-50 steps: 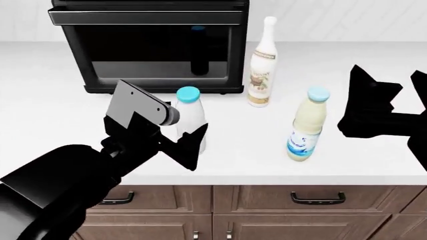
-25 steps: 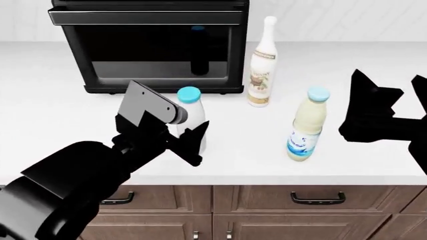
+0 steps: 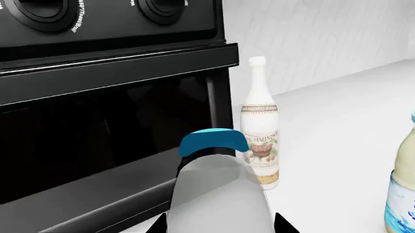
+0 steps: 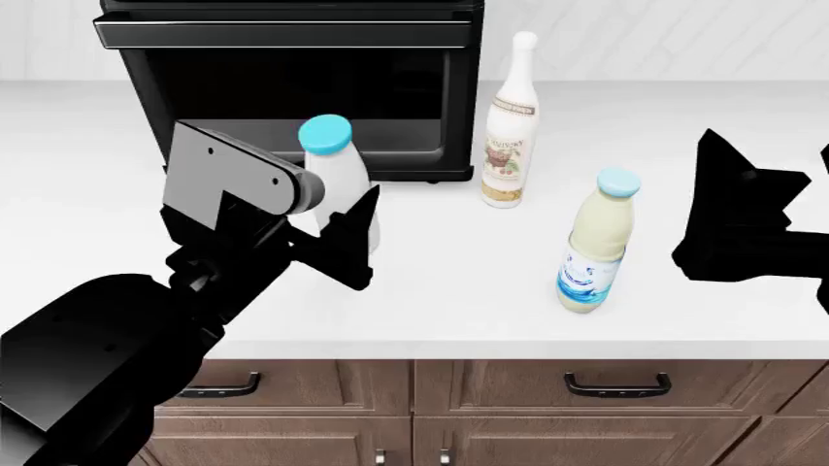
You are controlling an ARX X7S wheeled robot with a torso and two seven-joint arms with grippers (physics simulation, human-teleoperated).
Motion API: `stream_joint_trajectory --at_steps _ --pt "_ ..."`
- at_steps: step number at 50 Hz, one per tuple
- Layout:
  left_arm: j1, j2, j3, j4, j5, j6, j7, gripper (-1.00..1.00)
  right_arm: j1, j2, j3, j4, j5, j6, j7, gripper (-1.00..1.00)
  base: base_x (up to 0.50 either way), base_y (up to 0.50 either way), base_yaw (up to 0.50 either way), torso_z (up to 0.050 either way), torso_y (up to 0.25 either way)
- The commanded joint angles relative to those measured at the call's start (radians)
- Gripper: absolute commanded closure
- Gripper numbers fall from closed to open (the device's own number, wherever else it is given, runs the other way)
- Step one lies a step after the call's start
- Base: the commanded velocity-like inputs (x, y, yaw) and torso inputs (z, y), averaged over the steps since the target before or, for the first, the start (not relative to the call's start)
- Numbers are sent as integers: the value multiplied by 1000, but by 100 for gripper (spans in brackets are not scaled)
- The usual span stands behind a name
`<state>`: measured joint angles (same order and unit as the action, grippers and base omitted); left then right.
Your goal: Move the drinks to the dining counter.
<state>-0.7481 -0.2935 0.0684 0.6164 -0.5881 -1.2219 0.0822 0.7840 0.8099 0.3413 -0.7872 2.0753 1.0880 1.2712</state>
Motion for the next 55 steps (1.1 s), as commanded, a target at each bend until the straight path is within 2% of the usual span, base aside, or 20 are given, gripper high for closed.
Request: stream_joint_trajectory --at_steps 1,6,16,30,37,47,51,55 --pt "-23 13 -76 87 -41 -36 -54 100 9 131 30 -82 175 -95 97 -100 0 0 0 0 0" --pt "-14 13 -95 92 -51 -36 -57 100 53 194 7 -132 260 -158 132 -100 0 0 0 0 0" --pt "0 9 -101 81 -50 -17 -60 100 42 227 23 -147 341 -173 103 -100 0 0 0 0 1" --pt "-2 -1 -95 67 -55 -7 -60 100 114 175 -145 -148 317 -155 37 -100 0 0 0 0 1" --pt "16 -7 -91 64 -51 10 -60 100 117 183 -146 -148 314 -153 36 -100 0 0 0 0 0" --pt "20 -8 -103 80 -66 -3 -72 100 -29 167 -32 -137 267 -92 29 -100 0 0 0 0 1" --pt "13 -9 -107 89 -74 -14 -79 100 -119 113 19 -122 223 -41 1 -100 0 0 0 0 0" --pt "19 -9 -104 85 -73 -7 -79 100 -132 91 6 -116 201 -27 -9 -100 0 0 0 0 0"
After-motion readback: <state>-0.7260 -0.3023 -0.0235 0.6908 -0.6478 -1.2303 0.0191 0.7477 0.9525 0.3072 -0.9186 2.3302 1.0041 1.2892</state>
